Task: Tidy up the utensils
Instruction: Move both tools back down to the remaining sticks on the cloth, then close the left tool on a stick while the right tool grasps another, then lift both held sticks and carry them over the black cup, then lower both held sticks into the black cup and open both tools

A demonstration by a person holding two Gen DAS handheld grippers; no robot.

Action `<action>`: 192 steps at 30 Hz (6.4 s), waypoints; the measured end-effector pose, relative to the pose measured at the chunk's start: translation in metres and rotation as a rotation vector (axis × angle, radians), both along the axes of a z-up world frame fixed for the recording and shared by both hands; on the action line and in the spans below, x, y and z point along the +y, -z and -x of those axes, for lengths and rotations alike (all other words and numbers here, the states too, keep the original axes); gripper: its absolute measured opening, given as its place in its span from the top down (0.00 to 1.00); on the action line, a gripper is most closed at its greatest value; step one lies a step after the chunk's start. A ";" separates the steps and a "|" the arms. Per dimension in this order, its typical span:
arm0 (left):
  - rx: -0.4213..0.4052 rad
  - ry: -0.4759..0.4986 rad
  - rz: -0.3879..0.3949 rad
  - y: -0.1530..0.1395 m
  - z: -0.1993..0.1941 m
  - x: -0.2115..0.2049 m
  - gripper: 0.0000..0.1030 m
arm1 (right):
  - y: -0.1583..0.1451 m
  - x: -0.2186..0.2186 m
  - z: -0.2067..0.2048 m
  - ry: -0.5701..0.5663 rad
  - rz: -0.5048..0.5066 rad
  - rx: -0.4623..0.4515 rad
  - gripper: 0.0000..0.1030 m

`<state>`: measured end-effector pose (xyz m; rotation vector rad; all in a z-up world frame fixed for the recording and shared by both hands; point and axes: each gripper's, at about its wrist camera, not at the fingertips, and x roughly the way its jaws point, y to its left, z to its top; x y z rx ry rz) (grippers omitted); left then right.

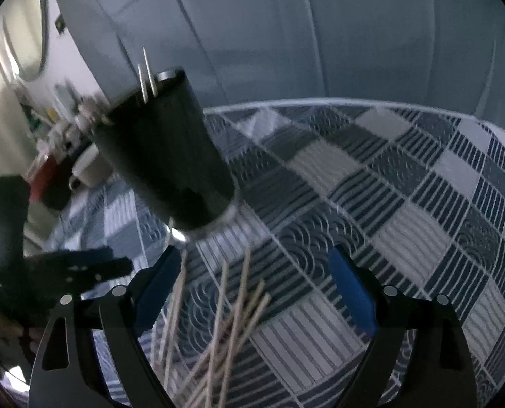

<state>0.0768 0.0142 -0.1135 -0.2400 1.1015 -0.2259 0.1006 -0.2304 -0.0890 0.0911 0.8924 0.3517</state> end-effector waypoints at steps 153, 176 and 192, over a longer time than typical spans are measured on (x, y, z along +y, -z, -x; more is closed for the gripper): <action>-0.357 0.023 -0.146 -0.212 -0.101 -0.015 0.95 | -0.156 0.063 -0.073 -0.104 0.054 -0.146 0.95; -0.403 0.054 0.053 -0.166 -0.135 -0.003 0.95 | -0.118 0.078 -0.112 -0.121 -0.310 -0.260 0.95; -0.391 0.087 0.040 -0.135 -0.121 -0.012 0.95 | -0.082 0.073 -0.094 -0.119 -0.286 -0.213 0.93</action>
